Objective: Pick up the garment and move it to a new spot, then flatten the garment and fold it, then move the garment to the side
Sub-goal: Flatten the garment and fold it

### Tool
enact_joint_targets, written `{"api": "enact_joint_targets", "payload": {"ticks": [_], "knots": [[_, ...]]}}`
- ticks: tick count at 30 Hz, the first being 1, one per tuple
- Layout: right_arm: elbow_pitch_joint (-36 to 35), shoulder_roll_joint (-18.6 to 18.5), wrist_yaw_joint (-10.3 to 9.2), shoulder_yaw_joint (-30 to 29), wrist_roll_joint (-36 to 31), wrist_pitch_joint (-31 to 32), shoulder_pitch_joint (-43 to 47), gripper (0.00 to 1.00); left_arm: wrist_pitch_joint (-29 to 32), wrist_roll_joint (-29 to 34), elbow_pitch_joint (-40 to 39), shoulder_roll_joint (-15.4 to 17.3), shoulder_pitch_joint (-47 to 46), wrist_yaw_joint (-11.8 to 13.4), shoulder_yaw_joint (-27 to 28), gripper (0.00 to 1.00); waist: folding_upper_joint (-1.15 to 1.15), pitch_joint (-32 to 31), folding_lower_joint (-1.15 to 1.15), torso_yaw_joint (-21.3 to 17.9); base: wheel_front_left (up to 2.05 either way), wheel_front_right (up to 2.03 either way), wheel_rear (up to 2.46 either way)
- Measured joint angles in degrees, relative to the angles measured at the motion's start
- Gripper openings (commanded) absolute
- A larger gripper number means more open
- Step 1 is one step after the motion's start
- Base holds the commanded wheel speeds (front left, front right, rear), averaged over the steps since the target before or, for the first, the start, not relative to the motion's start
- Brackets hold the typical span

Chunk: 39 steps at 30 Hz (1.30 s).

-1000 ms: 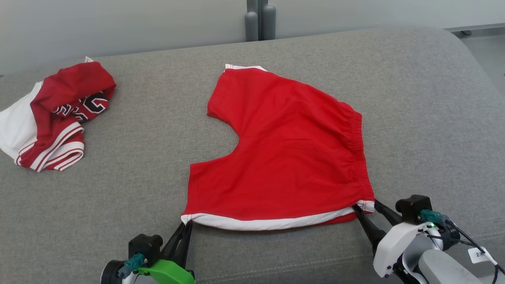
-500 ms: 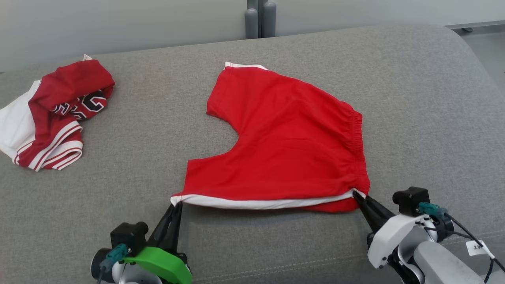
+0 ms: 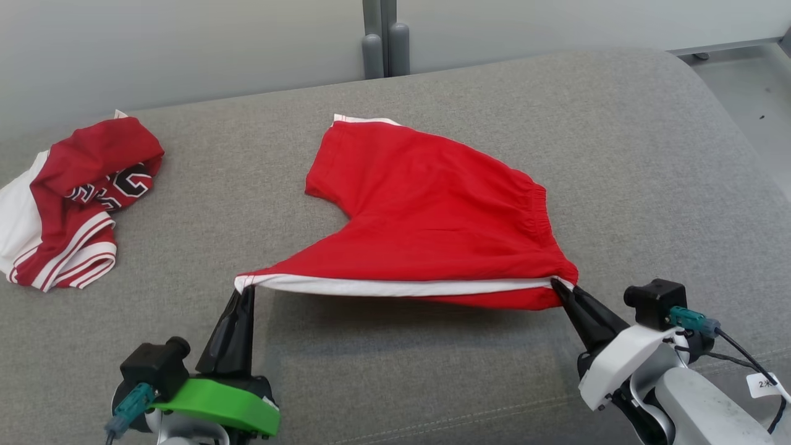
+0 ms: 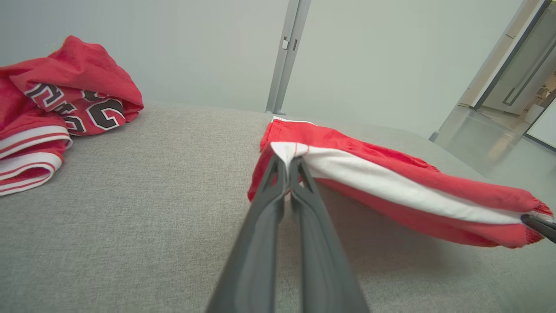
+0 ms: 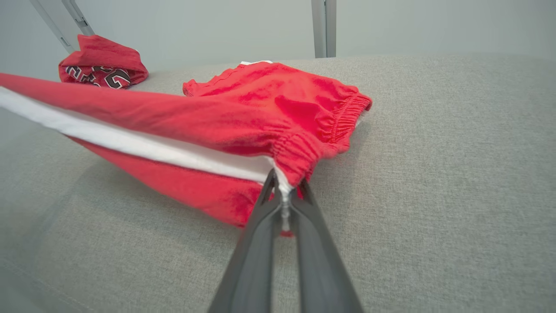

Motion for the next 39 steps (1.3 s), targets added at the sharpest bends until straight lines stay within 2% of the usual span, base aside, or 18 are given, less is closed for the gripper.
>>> {"api": "enact_joint_targets", "payload": {"ticks": [7,20,24,26,30,33,39], "knots": [[-3.41,-0.78,0.00,2.26,1.66,0.00,3.05,0.00,0.00,0.00,-4.14,0.01,3.91,0.99,1.52,0.00,0.00,-1.26,0.00,-0.35,0.00,0.00,0.00],[-9.72,-6.62,0.10,6.23,3.82,2.49,8.90,0.00,0.00,1.75,-14.32,0.04,13.03,1.55,2.78,0.00,0.00,-2.37,0.00,-0.22,0.00,0.00,0.00],[-10.87,-7.37,0.10,6.21,4.77,3.19,9.21,0.00,0.00,2.78,-14.22,0.22,15.13,1.65,1.80,0.00,0.00,-2.59,0.00,-0.17,0.00,0.00,0.00],[-11.01,-7.27,0.10,5.95,6.76,3.69,9.21,0.00,0.00,3.86,-13.50,0.25,15.34,0.71,0.15,0.00,0.00,-2.61,0.00,-0.15,0.00,0.00,0.00],[-10.94,-7.00,0.09,6.23,9.99,5.12,9.11,0.00,-0.10,6.67,-11.39,0.79,13.74,-1.36,-3.46,0.00,0.00,-2.19,0.00,-0.06,0.00,0.00,0.00],[-10.60,-6.05,0.09,6.35,12.60,6.32,7.87,0.00,-0.13,8.59,-9.37,2.33,8.65,-1.80,-4.17,0.00,0.00,-1.52,0.00,-0.08,0.00,0.00,0.00],[-9.48,-4.43,0.09,5.78,16.96,8.80,2.52,0.00,0.40,9.49,-5.72,2.96,-0.31,-1.88,-4.52,0.00,0.00,0.33,0.00,-0.59,0.00,0.00,0.00]]}}
